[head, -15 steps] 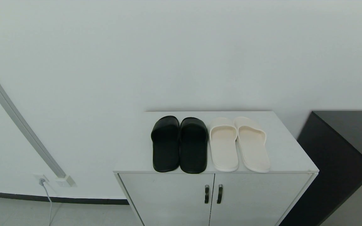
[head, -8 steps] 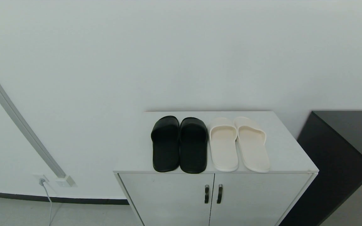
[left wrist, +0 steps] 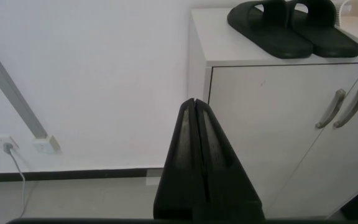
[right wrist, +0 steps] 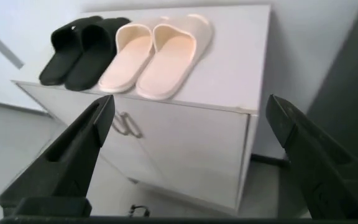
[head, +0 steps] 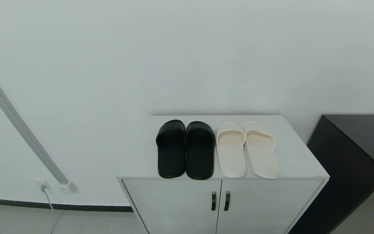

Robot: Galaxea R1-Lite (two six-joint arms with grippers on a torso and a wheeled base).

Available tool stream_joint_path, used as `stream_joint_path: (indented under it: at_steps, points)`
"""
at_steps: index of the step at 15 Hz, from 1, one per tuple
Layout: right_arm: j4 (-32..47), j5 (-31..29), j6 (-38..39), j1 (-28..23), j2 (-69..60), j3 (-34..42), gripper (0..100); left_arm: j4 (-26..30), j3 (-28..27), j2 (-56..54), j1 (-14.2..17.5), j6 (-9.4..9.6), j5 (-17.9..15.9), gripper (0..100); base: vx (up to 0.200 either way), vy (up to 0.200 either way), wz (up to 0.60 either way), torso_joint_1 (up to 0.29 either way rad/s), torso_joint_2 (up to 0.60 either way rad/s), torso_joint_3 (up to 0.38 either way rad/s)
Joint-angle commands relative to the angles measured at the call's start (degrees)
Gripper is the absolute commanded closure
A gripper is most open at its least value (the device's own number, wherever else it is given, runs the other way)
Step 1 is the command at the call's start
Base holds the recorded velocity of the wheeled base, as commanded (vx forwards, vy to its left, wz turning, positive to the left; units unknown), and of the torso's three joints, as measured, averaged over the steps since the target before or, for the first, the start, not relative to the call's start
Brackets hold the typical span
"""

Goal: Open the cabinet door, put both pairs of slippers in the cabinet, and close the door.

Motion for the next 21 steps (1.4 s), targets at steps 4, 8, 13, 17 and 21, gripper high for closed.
stream_joint_path:
  at_steps: [4, 8, 13, 17, 21]
  points:
    - [-13.7, -19.2, 4.5, 26.0, 24.4, -6.2, 0, 0.0, 0.0, 0.0, 0.0, 0.15, -0.1, 100, 0.0, 0.0, 0.0, 0.0, 0.0, 0.0]
    - [-22.8, -28.1, 4.8, 28.3, 40.1, -12.8, 0, 0.0, 0.0, 0.0, 0.0, 0.15, -0.1, 100, 0.0, 0.0, 0.0, 0.0, 0.0, 0.0]
    - [-23.2, -37.3, 8.3, 29.1, 52.8, -22.5, 0, 0.0, 0.0, 0.0, 0.0, 0.15, -0.1, 100, 0.0, 0.0, 0.0, 0.0, 0.0, 0.0]
    - [-23.3, -42.2, 9.6, 29.3, 59.5, -28.6, 0, 0.0, 0.0, 0.0, 0.0, 0.15, -0.2, 100, 0.0, 0.0, 0.0, 0.0, 0.0, 0.0]
    - [-23.3, -45.1, 9.6, 29.2, 64.3, -31.8, 0, 0.0, 0.0, 0.0, 0.0, 0.15, -0.1, 100, 0.0, 0.0, 0.0, 0.0, 0.0, 0.0]
